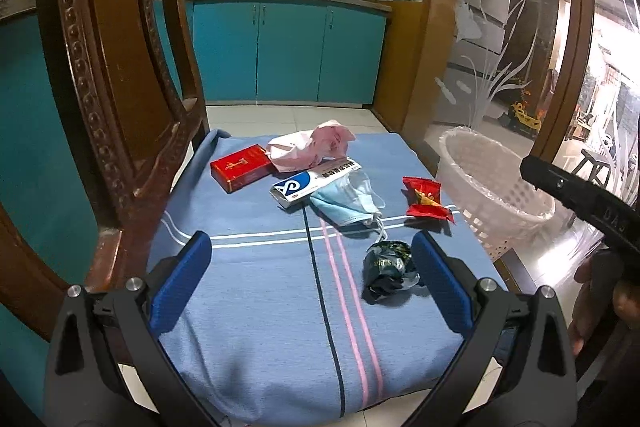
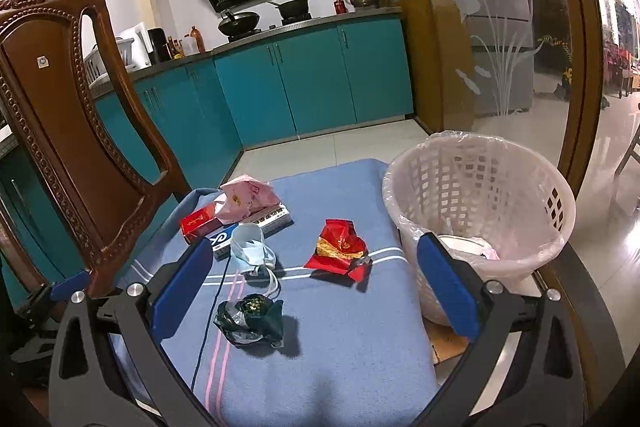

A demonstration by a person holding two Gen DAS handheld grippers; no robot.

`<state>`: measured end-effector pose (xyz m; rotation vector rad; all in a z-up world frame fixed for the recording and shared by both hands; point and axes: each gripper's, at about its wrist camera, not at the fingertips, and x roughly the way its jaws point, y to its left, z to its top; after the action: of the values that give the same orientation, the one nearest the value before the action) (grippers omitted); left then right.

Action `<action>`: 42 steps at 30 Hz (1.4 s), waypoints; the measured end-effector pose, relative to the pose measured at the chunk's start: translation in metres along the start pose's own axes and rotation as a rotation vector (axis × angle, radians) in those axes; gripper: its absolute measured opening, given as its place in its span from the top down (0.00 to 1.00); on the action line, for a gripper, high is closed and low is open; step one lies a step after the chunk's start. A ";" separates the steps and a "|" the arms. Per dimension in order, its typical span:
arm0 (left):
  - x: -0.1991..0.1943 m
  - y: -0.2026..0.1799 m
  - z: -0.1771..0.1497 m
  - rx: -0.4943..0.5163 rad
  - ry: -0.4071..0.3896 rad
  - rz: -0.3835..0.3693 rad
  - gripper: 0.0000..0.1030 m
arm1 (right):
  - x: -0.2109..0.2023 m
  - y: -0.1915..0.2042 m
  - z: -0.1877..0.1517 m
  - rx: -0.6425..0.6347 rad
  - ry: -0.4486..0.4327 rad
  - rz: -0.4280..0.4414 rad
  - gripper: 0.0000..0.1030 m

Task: Collect trash
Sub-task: 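Move the open left gripper down toward the dark green plastic bag, then grasp the dark green bag with the left while the right grasps the red snack bag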

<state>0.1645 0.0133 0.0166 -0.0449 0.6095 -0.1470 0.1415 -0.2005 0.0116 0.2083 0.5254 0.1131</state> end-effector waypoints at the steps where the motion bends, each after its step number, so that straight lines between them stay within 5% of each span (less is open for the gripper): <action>1: 0.001 -0.001 -0.001 0.003 0.002 0.000 0.03 | 0.000 0.000 0.000 0.002 0.000 0.001 0.03; 24: 0.018 -0.020 -0.008 0.028 0.053 -0.027 0.03 | 0.000 -0.002 0.000 0.008 0.001 0.011 0.03; 33: 0.077 -0.065 -0.019 0.000 0.206 -0.096 0.03 | 0.006 -0.012 0.005 0.041 0.003 -0.012 0.03; 38: 0.114 -0.087 -0.026 0.034 0.242 -0.047 0.03 | 0.011 -0.012 0.007 0.041 0.014 -0.028 0.03; 40: 0.133 -0.083 -0.030 -0.008 0.295 -0.053 0.10 | 0.015 -0.012 0.006 0.037 0.020 -0.032 0.03; 41: 0.139 -0.081 -0.033 -0.030 0.325 -0.085 0.31 | 0.017 -0.011 0.006 0.033 0.023 -0.035 0.03; 42: 0.140 -0.077 -0.032 -0.041 0.326 -0.088 0.36 | 0.020 -0.011 0.006 0.025 0.027 -0.040 0.03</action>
<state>0.2497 -0.0836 -0.0824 -0.0886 0.9366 -0.2293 0.1621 -0.2088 0.0044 0.2205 0.5575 0.0710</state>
